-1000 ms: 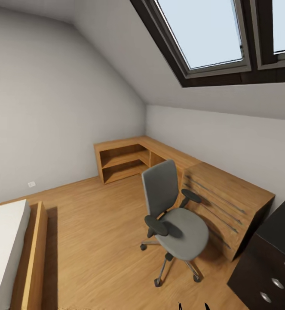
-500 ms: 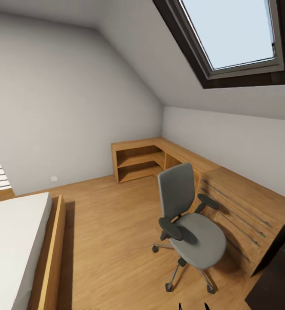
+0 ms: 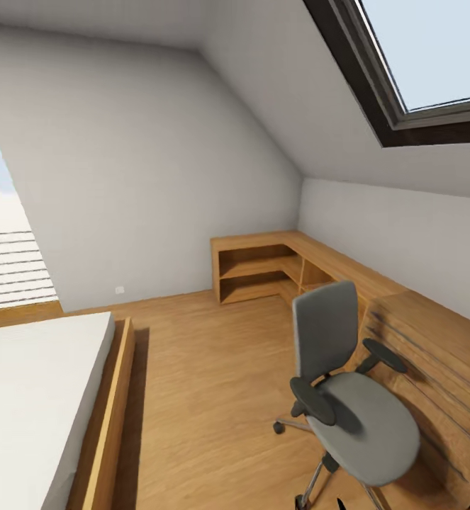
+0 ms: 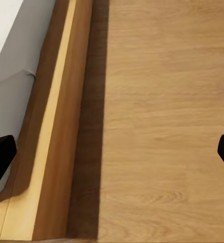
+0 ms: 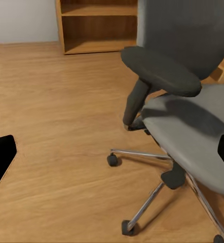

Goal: In the bedroom, organize the workspace by keeping the computer under the desk, ensuring the monitor is on the desk, placing the keyboard on the desk next to the monitor, placing the mouse on the desk next to the keyboard, moving the folder from the swivel chair onto the desk next to the mouse, stacking the notebook on top of the folder with the pen on top of the notebook, and positioning the swivel chair next to the desk.

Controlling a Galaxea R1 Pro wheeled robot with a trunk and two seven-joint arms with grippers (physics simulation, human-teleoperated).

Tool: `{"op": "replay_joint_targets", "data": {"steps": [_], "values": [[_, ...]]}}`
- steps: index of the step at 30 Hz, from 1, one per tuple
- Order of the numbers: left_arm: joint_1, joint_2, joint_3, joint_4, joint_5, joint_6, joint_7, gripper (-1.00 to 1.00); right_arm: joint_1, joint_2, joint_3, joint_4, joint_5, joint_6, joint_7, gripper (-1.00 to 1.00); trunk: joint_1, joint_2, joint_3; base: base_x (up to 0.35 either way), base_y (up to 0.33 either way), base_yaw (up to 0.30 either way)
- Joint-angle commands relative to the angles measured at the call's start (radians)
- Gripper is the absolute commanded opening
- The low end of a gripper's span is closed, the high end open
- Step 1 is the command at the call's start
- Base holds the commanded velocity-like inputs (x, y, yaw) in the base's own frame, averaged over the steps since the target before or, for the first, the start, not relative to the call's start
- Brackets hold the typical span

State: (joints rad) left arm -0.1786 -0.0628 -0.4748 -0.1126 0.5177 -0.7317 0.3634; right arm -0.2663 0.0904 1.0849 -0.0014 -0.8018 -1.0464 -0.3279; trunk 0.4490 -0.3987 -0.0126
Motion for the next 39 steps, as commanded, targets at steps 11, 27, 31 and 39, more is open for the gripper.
{"op": "replay_joint_targets", "data": {"steps": [11, 27, 31, 39], "values": [[-0.001, 0.0, -0.011, 0.001, 0.002, -0.002, 0.008, 1.0, 0.0, 0.0, 0.007, 0.0, -0.001, -0.001, -0.01, 1.0, 0.001, -0.001, 0.004, 0.181, 0.0, 0.262], [-0.001, 0.0, -0.011, 0.001, 0.001, -0.002, 0.008, 1.0, 0.0, 0.0, 0.007, 0.0, -0.002, -0.001, -0.011, 1.0, 0.001, -0.001, 0.013, 0.013, 0.0, 0.264], [-0.001, 0.0, -0.011, 0.001, 0.001, -0.002, 0.008, 1.0, 0.0, 0.0, 0.007, 0.0, -0.002, -0.001, -0.01, 1.0, 0.001, -0.001, 0.015, 0.001, 0.0, 0.264], [-0.001, 0.0, -0.011, 0.001, 0.001, -0.002, 0.008, 1.0, 0.0, 0.0, 0.007, 0.0, -0.002, 0.002, -0.007, 1.0, 0.001, -0.001, 0.017, 0.0, 0.0, 0.161]]}}
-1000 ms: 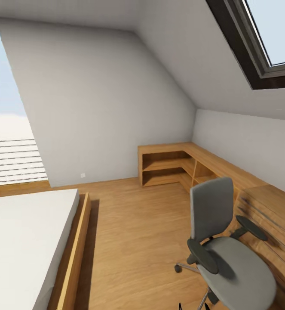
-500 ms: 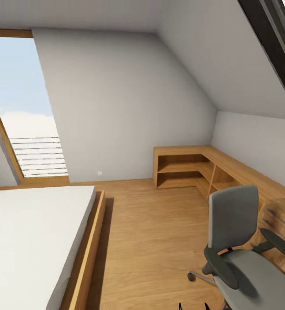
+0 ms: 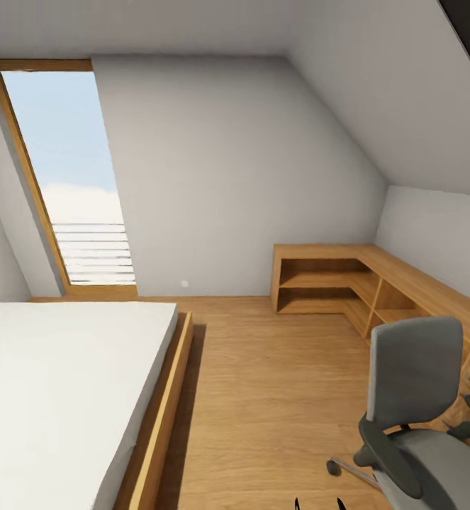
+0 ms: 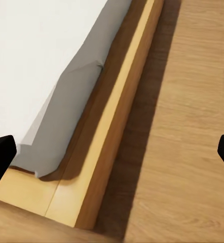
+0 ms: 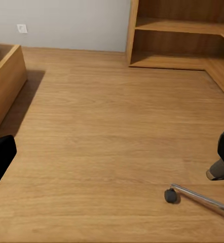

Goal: In the bedroom, organize the workspace by keeping the computer under the desk, ensuring the monitor is on the desk, placing the keyboard on the desk next to the monitor, placing the mouse on the desk next to the keyboard, moving the folder from the swivel chair onto the desk next to the mouse, stacking the notebook on top of the folder with the pen on top of the notebook, and positioning the swivel chair next to the desk.

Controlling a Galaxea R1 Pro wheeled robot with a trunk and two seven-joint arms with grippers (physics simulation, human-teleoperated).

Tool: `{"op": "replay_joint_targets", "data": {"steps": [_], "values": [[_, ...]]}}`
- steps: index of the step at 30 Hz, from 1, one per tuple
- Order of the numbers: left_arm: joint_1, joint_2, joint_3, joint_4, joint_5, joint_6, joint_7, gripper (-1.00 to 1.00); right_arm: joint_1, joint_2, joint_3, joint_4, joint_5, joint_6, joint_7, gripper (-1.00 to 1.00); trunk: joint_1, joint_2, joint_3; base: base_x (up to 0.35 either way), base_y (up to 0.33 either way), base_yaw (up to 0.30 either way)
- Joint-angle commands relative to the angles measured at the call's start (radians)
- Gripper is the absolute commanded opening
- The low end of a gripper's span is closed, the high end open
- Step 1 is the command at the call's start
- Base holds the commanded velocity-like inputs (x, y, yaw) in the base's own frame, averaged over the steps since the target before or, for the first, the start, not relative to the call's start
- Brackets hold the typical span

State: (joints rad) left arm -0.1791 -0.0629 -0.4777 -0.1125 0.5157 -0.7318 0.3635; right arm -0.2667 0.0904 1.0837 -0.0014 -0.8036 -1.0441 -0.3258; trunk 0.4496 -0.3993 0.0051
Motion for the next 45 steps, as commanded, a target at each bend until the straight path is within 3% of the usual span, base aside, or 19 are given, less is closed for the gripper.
{"op": "replay_joint_targets", "data": {"steps": [1, 24, 45], "values": [[0.0, 0.0, -0.009, 0.0, 0.003, -0.002, 0.008, 1.0, 0.0, 0.0, 0.008, 0.0, 0.0, 0.0, -0.009, 1.0, 0.0, -0.001, 0.0, 0.0, 0.0, 0.057], [0.0, -0.001, -0.01, 0.0, 0.003, -0.002, 0.008, 1.0, 0.0, -0.003, 0.008, 0.0, 0.001, 0.001, -0.006, 1.0, 0.0, -0.001, 0.013, 0.008, 0.0, -0.052], [0.0, -0.001, -0.01, 0.0, 0.003, -0.001, 0.007, 1.0, 0.0, -0.003, 0.008, 0.0, 0.0, 0.001, -0.006, 1.0, 0.0, -0.001, 0.018, 0.28, 0.007, -0.032]]}}
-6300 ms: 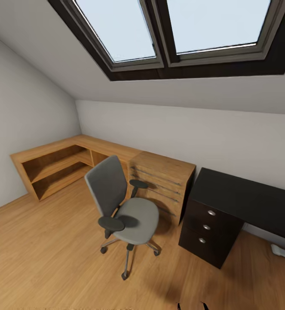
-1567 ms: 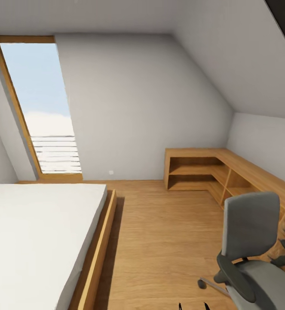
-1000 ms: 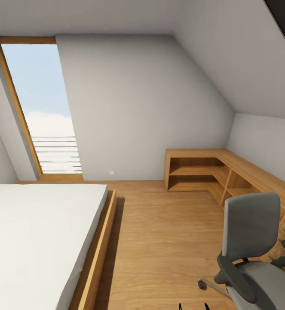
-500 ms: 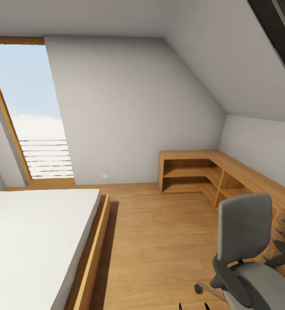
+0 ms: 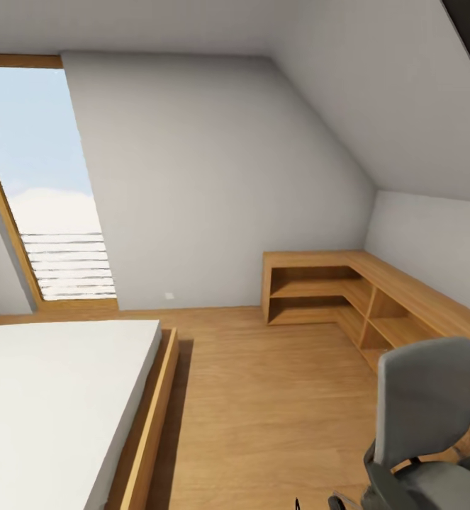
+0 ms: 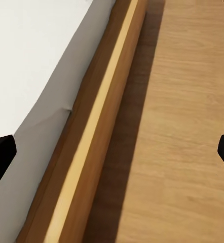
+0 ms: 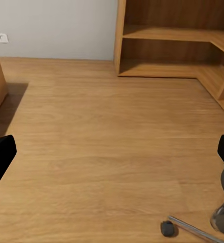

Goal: In the bedroom, organize the workspace by keeping the computer under the desk, ensuring the monitor is on the desk, placing the keyboard on the desk next to the monitor, placing the mouse on the desk next to the keyboard, moving the folder from the swivel chair onto the desk next to the mouse, stacking the notebook on top of the folder with the pen on top of the notebook, and positioning the swivel chair next to the desk.

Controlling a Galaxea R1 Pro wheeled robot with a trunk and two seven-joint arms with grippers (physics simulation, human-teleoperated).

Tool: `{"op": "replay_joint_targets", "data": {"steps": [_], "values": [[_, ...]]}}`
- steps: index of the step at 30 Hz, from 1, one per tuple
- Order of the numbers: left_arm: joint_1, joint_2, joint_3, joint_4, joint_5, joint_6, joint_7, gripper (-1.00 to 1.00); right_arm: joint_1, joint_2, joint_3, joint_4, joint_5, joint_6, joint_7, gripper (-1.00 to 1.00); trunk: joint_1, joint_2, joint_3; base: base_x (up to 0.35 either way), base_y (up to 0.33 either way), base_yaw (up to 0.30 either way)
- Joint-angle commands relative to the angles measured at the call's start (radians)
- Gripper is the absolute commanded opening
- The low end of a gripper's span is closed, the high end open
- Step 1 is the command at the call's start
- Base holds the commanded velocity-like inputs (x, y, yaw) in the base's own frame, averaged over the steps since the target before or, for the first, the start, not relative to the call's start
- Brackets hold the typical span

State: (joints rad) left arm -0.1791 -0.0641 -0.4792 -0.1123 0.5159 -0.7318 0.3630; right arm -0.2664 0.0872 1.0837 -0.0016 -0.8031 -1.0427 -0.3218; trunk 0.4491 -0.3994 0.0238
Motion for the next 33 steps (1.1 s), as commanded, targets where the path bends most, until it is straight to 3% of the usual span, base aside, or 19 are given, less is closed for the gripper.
{"op": "replay_joint_targets", "data": {"steps": [1, 33], "values": [[0.0, 0.0, -0.009, 0.0, 0.003, -0.001, 0.008, 1.0, 0.0, 0.0, 0.008, 0.0, 0.0, 0.0, -0.01, 1.0, 0.001, -0.001, 0.0, 0.319, 0.075, -0.001], [0.0, 0.0, -0.009, 0.0, 0.002, -0.001, 0.007, 1.0, 0.0, 0.0, 0.008, 0.0, 0.001, 0.0, -0.01, 1.0, 0.001, -0.001, 0.0, 0.321, 0.026, 0.0]]}}
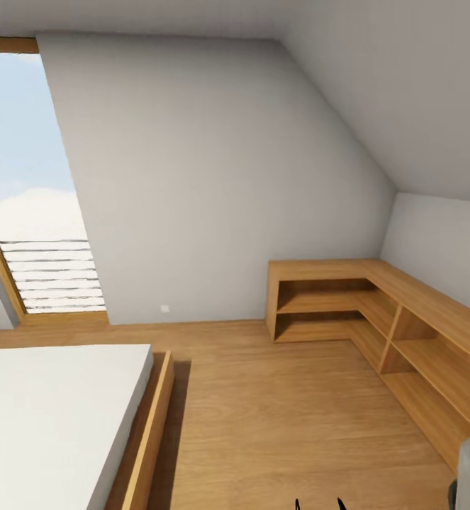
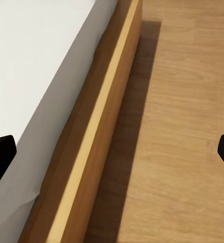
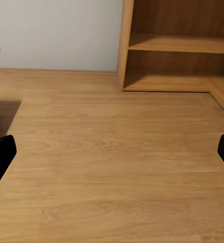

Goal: In the bedroom, organize the workspace by keeping the computer under the desk, ensuring the monitor is on the desk, placing the keyboard on the desk next to the monitor, placing the mouse on the desk next to the keyboard, moving the folder from the swivel chair onto the desk next to the mouse, stacking the notebook on top of the folder with the pen on top of the notebook, and positioning the swivel chair next to the desk.

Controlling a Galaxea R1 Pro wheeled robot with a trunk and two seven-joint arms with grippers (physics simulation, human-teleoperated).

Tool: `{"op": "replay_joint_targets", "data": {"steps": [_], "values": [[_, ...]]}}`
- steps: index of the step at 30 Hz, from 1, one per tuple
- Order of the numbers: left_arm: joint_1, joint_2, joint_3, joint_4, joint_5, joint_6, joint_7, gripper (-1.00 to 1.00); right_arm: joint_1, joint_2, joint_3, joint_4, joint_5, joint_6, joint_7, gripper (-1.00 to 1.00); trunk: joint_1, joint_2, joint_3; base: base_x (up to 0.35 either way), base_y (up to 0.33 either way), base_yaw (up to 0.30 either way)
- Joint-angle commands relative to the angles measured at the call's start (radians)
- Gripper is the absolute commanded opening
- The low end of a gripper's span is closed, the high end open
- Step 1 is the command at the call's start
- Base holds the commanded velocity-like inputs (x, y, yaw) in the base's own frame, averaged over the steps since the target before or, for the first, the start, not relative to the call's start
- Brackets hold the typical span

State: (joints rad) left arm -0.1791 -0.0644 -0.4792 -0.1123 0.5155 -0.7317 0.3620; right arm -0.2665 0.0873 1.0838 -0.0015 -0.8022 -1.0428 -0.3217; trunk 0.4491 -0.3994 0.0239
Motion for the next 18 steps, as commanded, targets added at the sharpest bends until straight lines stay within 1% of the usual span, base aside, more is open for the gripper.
{"op": "replay_joint_targets", "data": {"steps": [1, 18], "values": [[0.0, 0.0, -0.009, 0.0, 0.003, -0.002, 0.008, 1.0, 0.0, 0.0, 0.008, 0.0, 0.0, 0.0, -0.01, 1.0, 0.001, -0.001, 0.0, 0.321, 0.0, 0.0], [0.0, 0.0, -0.009, 0.0, 0.003, -0.002, 0.008, 1.0, 0.0, 0.0, 0.008, 0.0, 0.0, 0.0, -0.01, 1.0, 0.001, -0.001, 0.0, 0.321, 0.0, 0.0]]}}
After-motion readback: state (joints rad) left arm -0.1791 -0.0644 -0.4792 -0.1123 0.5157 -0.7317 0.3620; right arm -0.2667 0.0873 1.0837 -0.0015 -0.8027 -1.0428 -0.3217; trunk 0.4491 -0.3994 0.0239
